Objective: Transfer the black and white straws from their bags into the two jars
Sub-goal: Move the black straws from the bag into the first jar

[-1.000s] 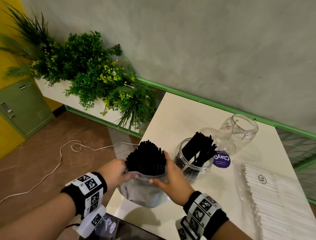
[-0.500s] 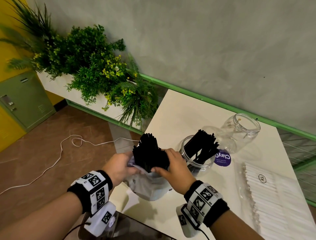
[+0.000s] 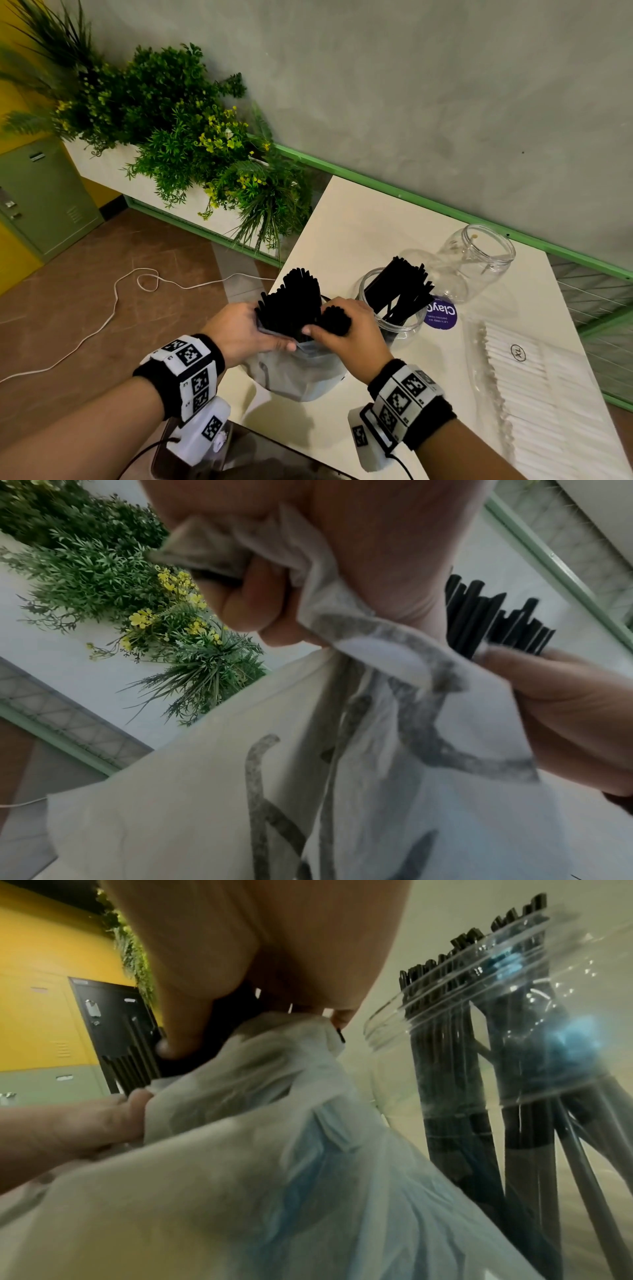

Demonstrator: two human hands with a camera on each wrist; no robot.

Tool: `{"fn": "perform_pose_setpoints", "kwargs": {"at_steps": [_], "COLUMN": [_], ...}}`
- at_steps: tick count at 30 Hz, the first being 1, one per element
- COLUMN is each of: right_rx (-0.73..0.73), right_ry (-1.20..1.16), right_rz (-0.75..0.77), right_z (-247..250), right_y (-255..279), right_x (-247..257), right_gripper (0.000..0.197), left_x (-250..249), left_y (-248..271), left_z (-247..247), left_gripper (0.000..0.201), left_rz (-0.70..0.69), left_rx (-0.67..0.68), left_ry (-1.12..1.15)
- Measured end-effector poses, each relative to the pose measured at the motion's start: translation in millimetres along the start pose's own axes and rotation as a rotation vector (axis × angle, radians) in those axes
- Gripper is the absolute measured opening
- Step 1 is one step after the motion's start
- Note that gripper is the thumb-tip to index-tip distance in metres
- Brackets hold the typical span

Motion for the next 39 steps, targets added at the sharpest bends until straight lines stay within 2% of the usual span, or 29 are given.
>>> {"fn": "perform_pose_setpoints", "kwargs": {"at_steps": [2,4,7,8,10,12,14,18,21,24,27,29,33,36,39], "right_rx": [0.003,0.009,-0.055,-0.118,-0.237,-0.306,-0.336,-0.289,-0.310,-0.369,-0.362,-0.327,-0.255,-0.205,-0.161], "right_ry": [-0.151,-0.267,-0.312,-0.305,-0.298,-0.302,-0.256,-0.152,-0.161,-0.175,-0.080,0.018,0.045,0.071,-0.001], "right_rz": [0.014,-0.001,0.020,0.042,0.099,0.150,0.200,0.164,0.157,0.206,0.243,0.248,0.208,0.206,0.117], "right_z": [5,11,15,16,16,17,20,20,20,20,17,13,8,11,15], "right_y": [1,2,4,5,6,7,6,-4,-2,5,10,12,16,18,16], "right_x": [5,8,15,18,23,30,33,18,15,20,14,6,-4,-6,-4], "right_gripper": [0.029,0.029,0.012,0.016,0.036,0.049,0.051,0.023,0.028,0.041,0.036,0.025,0.006,0.006,0.024], "left_x": [0,0,0,0,-1,-2,-2,-1,0,1,1,1,0,-2,-5], "left_y": [-1,-2,-3,-3,-4,-4,-4,-4,-3,-1,2,3,2,4,5], "left_z": [1,2,2,2,2,1,0,0,0,1,2,1,1,3,2], "left_gripper": [0.074,0.074,0.069,0.062,0.053,0.061,0.073,0.092,0.094,0.078,0.072,0.079,0.102,0.096,0.089], "left_rz": [0.009,0.027,0.030,0.032,0.036,0.029,0.017,0.009,0.001,-0.004,-0.006,-0.003,-0.016,-0.027,-0.042], "left_rx": [0.016,0.015,0.020,0.022,0.025,0.026,0.026,0.014,0.006,-0.009,-0.017,-0.020,-0.018,-0.021,-0.010], "left_ry": [-0.013,-0.030,-0.046,-0.051,-0.043,-0.034,-0.039,-0.036,-0.034,0.005,0.033,0.051,0.023,0.044,0.033]}}
Point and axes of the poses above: each hand's wrist, its own y-axis away from the middle knuckle, its own z-axis out of the back of the hand, x = y × z, the point moved 2 cm from there along -y, towards the middle knuckle, and after that the axes turned 15 degrees about x, right-handed, at the moved point
